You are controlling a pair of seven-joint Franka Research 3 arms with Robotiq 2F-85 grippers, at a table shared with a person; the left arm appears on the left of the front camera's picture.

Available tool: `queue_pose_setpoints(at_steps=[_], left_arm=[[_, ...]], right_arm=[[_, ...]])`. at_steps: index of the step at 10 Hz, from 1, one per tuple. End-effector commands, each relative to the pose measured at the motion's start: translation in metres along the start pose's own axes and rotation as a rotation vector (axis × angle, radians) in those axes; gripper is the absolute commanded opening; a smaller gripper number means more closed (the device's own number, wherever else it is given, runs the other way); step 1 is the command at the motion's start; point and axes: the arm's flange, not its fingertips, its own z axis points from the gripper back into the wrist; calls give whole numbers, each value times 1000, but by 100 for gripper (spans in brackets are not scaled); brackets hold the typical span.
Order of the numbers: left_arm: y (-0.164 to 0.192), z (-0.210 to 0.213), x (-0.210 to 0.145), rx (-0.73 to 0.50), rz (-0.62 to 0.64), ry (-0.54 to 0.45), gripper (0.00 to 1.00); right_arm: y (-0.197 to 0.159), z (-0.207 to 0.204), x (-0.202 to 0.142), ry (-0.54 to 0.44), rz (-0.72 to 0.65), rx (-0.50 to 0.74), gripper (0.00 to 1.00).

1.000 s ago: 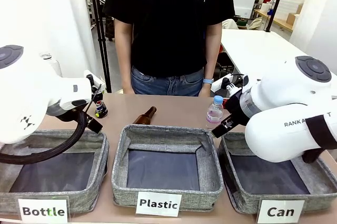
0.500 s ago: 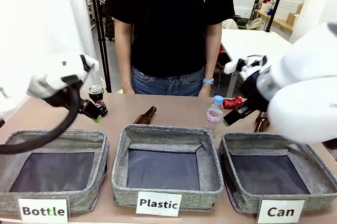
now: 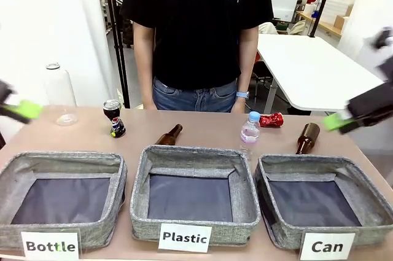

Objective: Sort the can waste into the basket.
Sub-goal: Pick up the can waste from the table and place it in the right Fabric basket.

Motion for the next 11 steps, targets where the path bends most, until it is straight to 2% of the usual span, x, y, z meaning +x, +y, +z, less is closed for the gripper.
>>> queue_pose_setpoints(at_steps=[1,3,4,5,6,7,8,9,11], left_arm=[[68,43,-46,-169,155,-135,100],[111,65,-67,-291,248,-325,100],[128,63,-76,-321,324,-390,100],[146,58,-85,-351,401,-443,100],[154,57,-96,-374,479,-540,100],[153,52,-96,-334,548,-625,100],[147,45,-88,-265,599,-663,100],[170,64,-102,-347,522,-550,100],[170,64,-102,-347,522,-550,100]], right_arm=[[-78,60,-33,-178,-160,211,100],[-138,90,-67,-306,-282,311,100],[-157,97,-82,-364,-329,350,100],[-174,104,-98,-434,-365,376,100],[-183,109,-110,-481,-391,384,100],[-189,111,-116,-512,-421,353,100],[-190,108,-119,-544,-414,299,100],[-193,109,-122,-487,-439,362,100],[-193,109,-122,-487,-439,362,100]])
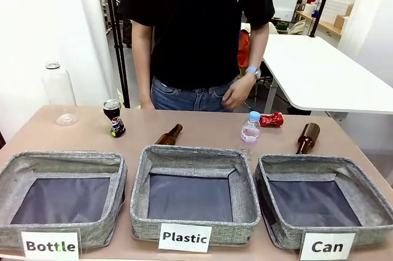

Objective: Sort the can waste into the basket.
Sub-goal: Pick up the can waste from the table and place it in the right Fabric basket.

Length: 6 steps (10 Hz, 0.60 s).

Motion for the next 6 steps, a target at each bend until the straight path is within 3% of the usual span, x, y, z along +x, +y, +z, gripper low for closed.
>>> queue_pose_setpoints(at_steps=[1,4,6], left_arm=[[-3,4,-4,-5,-37,29,100],[-3,4,-4,-5,-37,29,100],[-3,4,-4,-5,-37,29,100]], right_arm=[[6,3,1,-2,29,11,100],[3,-1,-3,15,-4,-4,100],[41,-55,19,134,113,-197,100]])
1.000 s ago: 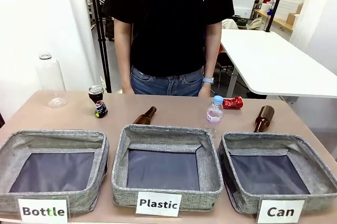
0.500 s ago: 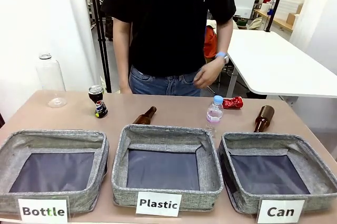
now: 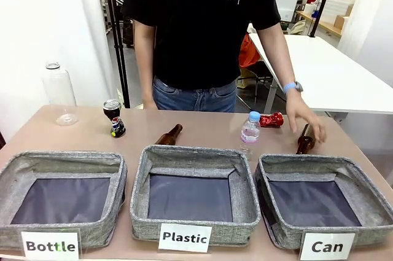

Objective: Sort the can waste into the basket.
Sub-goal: Pick up the can waste from the table and place it in the right Fabric basket.

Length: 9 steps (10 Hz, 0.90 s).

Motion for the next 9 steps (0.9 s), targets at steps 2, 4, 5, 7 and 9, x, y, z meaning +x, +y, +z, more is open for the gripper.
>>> queue_pose_setpoints(at_steps=[2,4,5,7,9], left_arm=[[0,2,0,-9,-24,9,100],[0,2,0,-9,-24,9,100],[0,2,0,-9,-24,9,100],[0,2,0,-9,-24,9,100],[0,2,0,-9,-24,9,100]], right_arm=[[59,-80,46,68,139,-366,100],[52,-81,62,-43,96,-483,100],[42,-66,62,-51,95,-487,100],[24,-15,20,-30,107,-407,100],[-16,31,-20,-46,108,-327,100]])
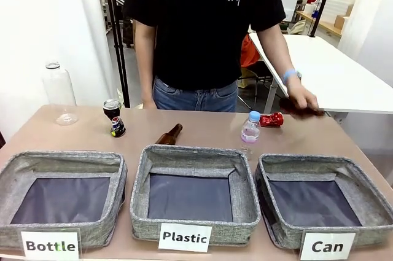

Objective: Sort the can waste into the basket.
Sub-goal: Pick up the can waste from the table and place it in the right Fabric basket.

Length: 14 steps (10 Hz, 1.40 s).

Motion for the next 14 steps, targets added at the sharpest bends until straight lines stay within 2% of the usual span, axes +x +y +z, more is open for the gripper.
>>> queue_pose_setpoints(at_steps=[1,5,7,8,9,11,13,14], left_arm=[[1,2,-1,-12,-22,7,100],[1,2,-1,-12,-22,7,100],[1,2,-1,-12,-22,7,100],[1,2,-1,-12,-22,7,100],[1,2,-1,-12,-22,7,100],[1,2,-1,-12,-22,7,100],[1,2,-1,-12,-22,7,100],[1,2,-1,-12,-22,7,100]], right_arm=[[-33,20,-43,-44,-23,74,100],[-32,18,-50,-48,16,66,100],[-13,5,-40,-40,45,31,100],[9,-10,-27,-46,83,-17,100],[35,-34,-9,-34,141,-103,100],[88,-108,43,-27,191,-361,100],[121,-189,83,-43,227,-544,100],[130,-224,100,-49,229,-589,100]])
